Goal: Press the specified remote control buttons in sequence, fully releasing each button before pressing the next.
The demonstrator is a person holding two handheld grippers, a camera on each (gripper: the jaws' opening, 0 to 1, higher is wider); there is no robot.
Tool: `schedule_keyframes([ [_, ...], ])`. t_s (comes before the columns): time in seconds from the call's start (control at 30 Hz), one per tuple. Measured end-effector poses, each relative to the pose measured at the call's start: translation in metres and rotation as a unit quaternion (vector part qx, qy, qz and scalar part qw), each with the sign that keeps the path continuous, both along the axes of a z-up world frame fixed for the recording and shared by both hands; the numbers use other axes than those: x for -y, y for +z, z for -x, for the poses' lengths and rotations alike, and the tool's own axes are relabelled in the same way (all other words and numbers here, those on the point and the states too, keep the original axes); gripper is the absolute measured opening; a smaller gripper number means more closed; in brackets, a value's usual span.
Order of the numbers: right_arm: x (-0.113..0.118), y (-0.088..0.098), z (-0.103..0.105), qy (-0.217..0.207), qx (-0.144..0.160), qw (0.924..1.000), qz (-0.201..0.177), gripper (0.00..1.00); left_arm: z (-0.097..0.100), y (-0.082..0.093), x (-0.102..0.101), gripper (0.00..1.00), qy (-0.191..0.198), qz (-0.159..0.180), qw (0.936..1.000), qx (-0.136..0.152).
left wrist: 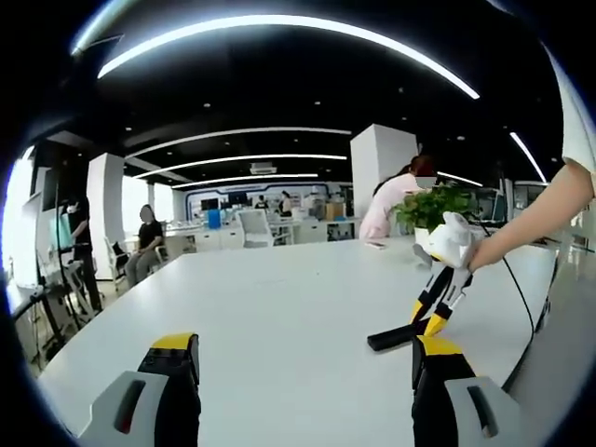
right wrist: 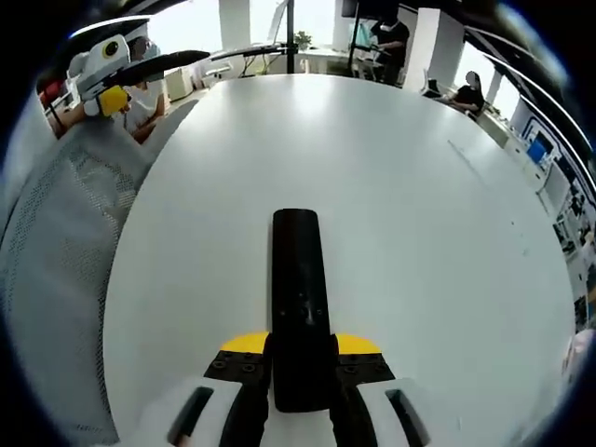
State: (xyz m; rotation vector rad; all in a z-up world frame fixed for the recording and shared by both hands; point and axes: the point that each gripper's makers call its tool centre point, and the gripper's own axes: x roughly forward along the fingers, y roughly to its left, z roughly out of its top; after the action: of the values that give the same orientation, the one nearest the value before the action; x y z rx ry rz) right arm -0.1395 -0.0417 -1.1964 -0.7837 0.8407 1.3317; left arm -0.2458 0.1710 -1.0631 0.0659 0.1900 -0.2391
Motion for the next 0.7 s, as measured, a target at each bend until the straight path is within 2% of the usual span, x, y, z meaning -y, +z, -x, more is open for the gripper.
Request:
schedule_keyframes([
  [0.23,0.004,-0.001,-0.02,0.007,-0.002,1.0,0.002,0.22,0.001,-0.003,0.002,0.97,-0.005,-0.005,0.9999,-0.008],
  [0.4,0.008,-0.001,-0.038,0.01,-0.005,0.9997,0.021,0.22,0.001,-0.005,0.002,0.97,-0.006,-0.012,0.9998,-0.012],
  [0.7,0.008,0.0,-0.051,0.013,-0.008,0.9991,0.04,0.22,0.002,-0.008,0.0,0.96,-0.002,-0.004,0.9997,-0.022],
])
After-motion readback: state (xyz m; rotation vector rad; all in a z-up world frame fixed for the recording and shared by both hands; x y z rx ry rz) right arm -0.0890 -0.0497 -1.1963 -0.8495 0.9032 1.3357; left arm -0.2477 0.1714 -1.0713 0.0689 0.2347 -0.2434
